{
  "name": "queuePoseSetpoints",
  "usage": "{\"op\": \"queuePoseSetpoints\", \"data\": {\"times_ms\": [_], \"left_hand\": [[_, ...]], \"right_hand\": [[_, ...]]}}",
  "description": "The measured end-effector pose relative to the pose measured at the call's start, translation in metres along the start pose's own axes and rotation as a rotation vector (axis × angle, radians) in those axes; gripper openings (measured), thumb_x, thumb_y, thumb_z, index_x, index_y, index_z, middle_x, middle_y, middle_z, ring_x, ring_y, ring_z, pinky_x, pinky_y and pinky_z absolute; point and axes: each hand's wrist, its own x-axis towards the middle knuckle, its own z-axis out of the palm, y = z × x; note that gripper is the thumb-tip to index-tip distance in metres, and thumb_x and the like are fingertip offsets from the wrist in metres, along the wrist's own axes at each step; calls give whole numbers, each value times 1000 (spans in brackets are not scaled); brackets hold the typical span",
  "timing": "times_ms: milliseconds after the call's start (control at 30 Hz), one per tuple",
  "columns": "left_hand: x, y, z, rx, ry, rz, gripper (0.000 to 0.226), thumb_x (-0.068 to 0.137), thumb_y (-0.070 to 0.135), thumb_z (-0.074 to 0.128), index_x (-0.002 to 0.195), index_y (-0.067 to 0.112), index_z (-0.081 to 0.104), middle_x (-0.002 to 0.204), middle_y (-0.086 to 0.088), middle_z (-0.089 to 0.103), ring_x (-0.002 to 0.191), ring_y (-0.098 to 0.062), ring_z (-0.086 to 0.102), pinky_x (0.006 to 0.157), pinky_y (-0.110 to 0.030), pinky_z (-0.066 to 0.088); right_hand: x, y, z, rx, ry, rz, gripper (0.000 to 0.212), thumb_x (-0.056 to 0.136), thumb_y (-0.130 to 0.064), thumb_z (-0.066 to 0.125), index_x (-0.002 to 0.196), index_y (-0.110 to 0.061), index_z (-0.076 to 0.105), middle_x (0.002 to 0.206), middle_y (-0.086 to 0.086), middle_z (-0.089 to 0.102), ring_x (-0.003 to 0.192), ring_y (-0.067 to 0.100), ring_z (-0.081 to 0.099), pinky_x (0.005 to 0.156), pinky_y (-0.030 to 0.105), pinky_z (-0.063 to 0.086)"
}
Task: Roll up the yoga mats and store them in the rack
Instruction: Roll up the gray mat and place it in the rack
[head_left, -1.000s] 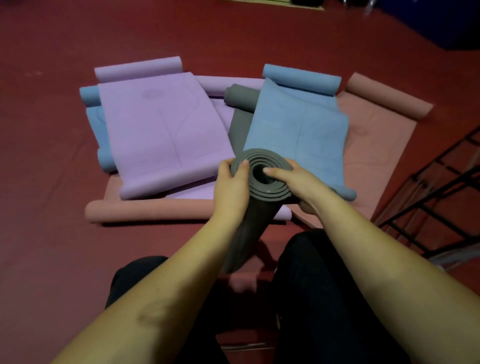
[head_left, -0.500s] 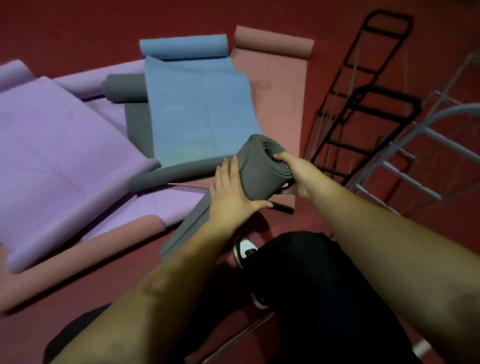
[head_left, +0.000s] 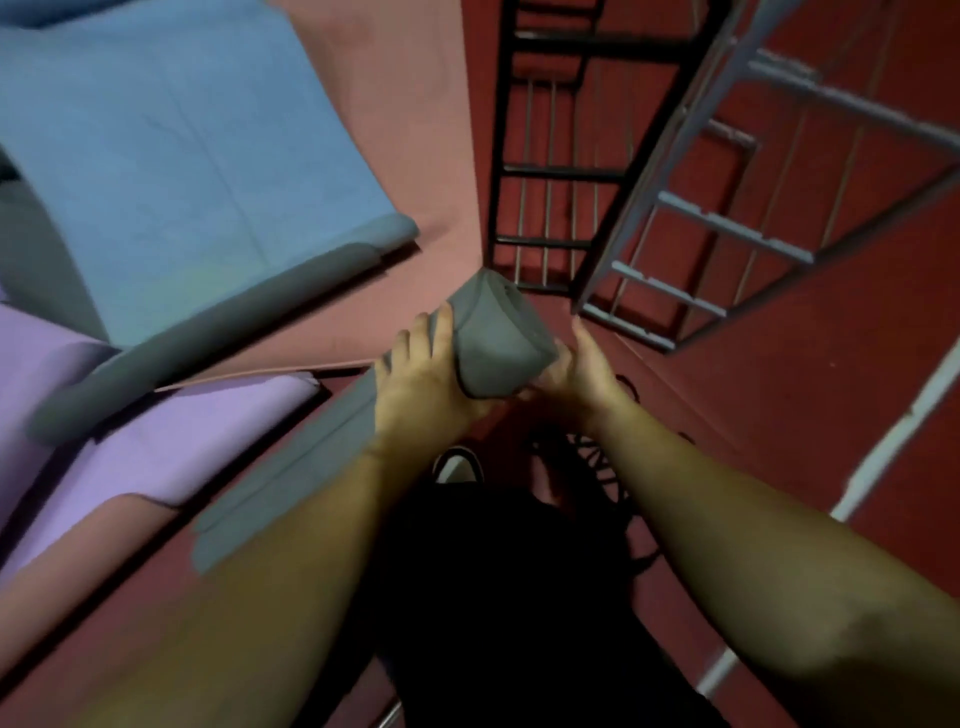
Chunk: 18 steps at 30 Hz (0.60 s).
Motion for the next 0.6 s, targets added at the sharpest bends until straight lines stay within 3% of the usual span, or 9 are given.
{"op": "queuePoseSetpoints", "data": {"times_ms": [33,100,200,233,300,400,500,600], "left_hand": [[7,5,14,19,-25,24,123,55,86,61,148,15,22,141,-12,46,119,-35,51,93,-53,45],[16,10,30,61,-68,62,126,54,85,66,149,16,21,141,-13,47,118,-37,51,93,-54,45],[23,16,56,52,-155,135,128,50,78,73,150,14,25,139,-13,48,116,-39,53,92,-55,47],[24,17,61,57,-168,154,128,50,78,74,150,14,26,138,-13,49,115,-39,54,91,-55,47],[27,17,68,68,-190,183,126,53,80,71,151,16,24,138,-11,48,115,-39,54,91,-54,47],[29,16,74,60,-239,194,123,59,81,69,154,17,21,144,-10,44,121,-38,50,96,-53,43],[31,16,75,50,-268,193,123,62,81,67,155,17,19,147,-11,41,126,-37,47,100,-54,41],[33,15,70,43,-275,197,123,64,81,66,156,18,16,149,-10,38,129,-36,45,101,-54,40]], "right_hand": [[11,7,-26,-27,53,12,49,98,-61,36,117,-22,60,93,2,71,92,24,64,85,40,49],[21,30,-72,-379,209,23,32,101,-43,45,113,-16,57,96,5,65,84,19,61,86,39,52],[44,76,-147,-911,351,92,43,100,-22,51,133,5,52,124,18,56,109,33,58,89,20,49],[54,86,-165,-984,390,72,45,96,-19,53,133,6,52,129,23,56,114,38,57,88,21,50],[80,102,-187,-1089,366,32,34,92,-12,51,119,5,62,117,27,62,105,43,64,80,29,54],[96,109,-188,-1254,371,117,42,96,-27,58,134,-9,57,135,14,56,121,34,55,99,34,43],[118,123,-190,-1368,395,95,54,88,-41,66,133,-14,56,137,10,53,123,33,51,101,38,44],[123,130,-178,-1608,349,137,58,88,-44,57,141,-21,48,145,9,44,131,33,42,108,47,40]]}}
